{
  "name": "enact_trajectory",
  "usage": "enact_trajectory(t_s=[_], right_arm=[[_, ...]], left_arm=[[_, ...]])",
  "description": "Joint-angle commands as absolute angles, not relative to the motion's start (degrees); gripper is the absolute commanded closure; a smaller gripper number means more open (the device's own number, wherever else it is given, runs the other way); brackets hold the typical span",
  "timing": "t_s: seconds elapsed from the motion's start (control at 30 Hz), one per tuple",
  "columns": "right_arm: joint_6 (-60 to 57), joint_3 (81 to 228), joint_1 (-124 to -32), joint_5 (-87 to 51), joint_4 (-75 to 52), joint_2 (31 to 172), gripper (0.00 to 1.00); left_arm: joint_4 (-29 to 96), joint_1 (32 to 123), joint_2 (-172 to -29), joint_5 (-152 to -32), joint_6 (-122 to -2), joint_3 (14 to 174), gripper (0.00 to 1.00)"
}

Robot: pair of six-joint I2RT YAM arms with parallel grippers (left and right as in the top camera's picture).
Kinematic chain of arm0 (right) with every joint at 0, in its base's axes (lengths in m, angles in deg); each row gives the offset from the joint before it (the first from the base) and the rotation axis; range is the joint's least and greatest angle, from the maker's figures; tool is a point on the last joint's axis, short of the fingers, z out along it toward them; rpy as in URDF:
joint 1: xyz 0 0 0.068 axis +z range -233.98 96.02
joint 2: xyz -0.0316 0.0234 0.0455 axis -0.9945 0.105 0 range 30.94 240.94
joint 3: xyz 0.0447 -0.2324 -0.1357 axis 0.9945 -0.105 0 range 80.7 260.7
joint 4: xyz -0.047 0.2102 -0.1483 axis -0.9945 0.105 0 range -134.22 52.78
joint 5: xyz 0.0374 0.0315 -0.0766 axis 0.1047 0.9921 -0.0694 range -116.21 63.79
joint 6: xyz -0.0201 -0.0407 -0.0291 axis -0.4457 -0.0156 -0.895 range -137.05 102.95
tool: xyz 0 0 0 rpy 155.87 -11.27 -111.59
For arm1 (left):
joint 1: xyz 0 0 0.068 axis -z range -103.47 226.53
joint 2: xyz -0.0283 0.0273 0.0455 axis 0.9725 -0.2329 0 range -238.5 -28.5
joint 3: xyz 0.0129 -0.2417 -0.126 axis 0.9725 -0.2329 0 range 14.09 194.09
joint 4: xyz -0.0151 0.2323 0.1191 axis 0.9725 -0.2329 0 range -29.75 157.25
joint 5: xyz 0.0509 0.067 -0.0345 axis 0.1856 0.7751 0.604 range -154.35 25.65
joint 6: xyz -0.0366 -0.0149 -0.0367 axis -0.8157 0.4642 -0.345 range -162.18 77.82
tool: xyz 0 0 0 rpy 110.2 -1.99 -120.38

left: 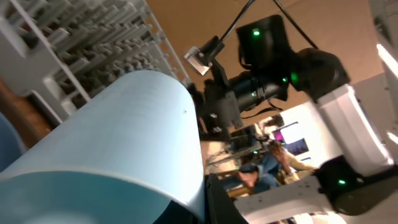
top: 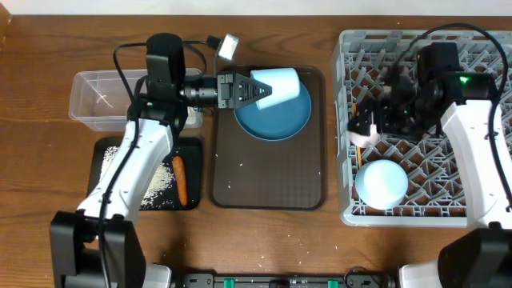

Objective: Sort waste into correct bins and load items into the dishwasher rack
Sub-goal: 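Lift the light-blue cup and carry it right toward the right gripper, then grasp the light-blue cup base with the right gripper and take it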

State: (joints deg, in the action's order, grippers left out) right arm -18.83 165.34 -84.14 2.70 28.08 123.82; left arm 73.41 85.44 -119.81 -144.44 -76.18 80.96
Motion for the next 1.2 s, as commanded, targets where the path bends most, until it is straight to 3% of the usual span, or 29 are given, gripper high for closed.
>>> enact_trajectory(t_s=[0.0,0.17,0.8,1.03,1.17], right_arm=[[-35.8,166.5,-85.6,30.7,30.1,123.7,0.01],[-46.4,166.5,-88.4,45.3,33.4,123.7,0.01],[-47.8,166.4,-79.8,40.4,28.3,123.8,0.01],[-47.8,166.4,-78.3,39.6,27.5,123.8,0.35],[-47.8,166.4,-78.3,39.6,27.0,123.8,0.37]], left_arm=[[72.6,86.3,-119.0,-149.1,-79.4,81.8,0.94],[70.5,89.4,-119.0,-151.2,-79.4,81.8,0.94],[71.2,96.3,-117.6,-149.0,-79.4,81.8,0.94],[72.3,96.3,-117.0,-149.0,-79.4,81.8,0.94],[72.3,96.2,-117.0,-148.7,-79.4,81.8,0.94]])
